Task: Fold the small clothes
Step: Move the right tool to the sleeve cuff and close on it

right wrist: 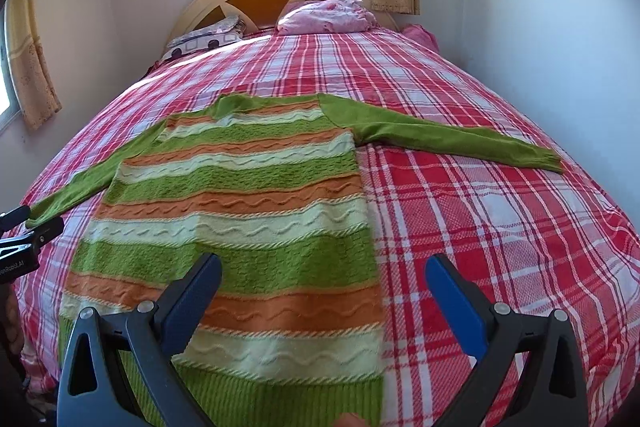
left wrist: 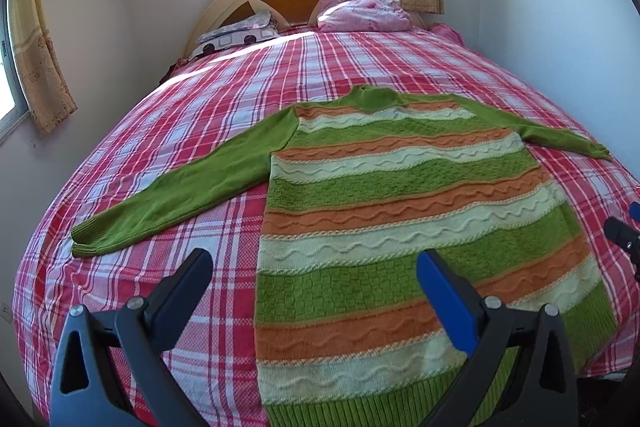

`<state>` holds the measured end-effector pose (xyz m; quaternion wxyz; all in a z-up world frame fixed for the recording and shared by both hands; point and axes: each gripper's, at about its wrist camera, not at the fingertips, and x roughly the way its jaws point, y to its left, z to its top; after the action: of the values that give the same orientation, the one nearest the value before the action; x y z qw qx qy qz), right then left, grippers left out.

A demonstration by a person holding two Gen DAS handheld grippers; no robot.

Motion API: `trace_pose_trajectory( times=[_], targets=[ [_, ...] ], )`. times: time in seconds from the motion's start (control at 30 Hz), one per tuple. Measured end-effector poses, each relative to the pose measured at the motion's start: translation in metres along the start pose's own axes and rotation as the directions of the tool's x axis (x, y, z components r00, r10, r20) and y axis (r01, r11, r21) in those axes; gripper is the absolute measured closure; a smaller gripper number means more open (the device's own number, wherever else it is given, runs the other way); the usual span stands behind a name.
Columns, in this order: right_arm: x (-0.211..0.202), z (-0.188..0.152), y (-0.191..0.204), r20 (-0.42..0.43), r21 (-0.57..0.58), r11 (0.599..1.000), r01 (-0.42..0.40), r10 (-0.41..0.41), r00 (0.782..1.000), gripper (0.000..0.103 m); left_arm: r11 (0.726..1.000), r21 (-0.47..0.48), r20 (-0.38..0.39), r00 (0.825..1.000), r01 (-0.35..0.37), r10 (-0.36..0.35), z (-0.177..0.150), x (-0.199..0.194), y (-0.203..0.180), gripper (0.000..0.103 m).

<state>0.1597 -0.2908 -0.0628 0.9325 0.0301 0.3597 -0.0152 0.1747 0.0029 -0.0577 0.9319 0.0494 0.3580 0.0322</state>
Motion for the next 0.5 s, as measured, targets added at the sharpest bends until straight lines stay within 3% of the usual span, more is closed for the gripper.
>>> trace_pose_trajectory(
  times=[0.5],
  targets=[
    [0.078, 0.045, -0.12, -0.065, 0.167, 0.972, 0.164, -0.155, 0.986, 0.001, 0.999, 0.035, -0.059, 0.998, -0.034, 0.036, 0.047, 0.092, -0.026, 0.0]
  ],
)
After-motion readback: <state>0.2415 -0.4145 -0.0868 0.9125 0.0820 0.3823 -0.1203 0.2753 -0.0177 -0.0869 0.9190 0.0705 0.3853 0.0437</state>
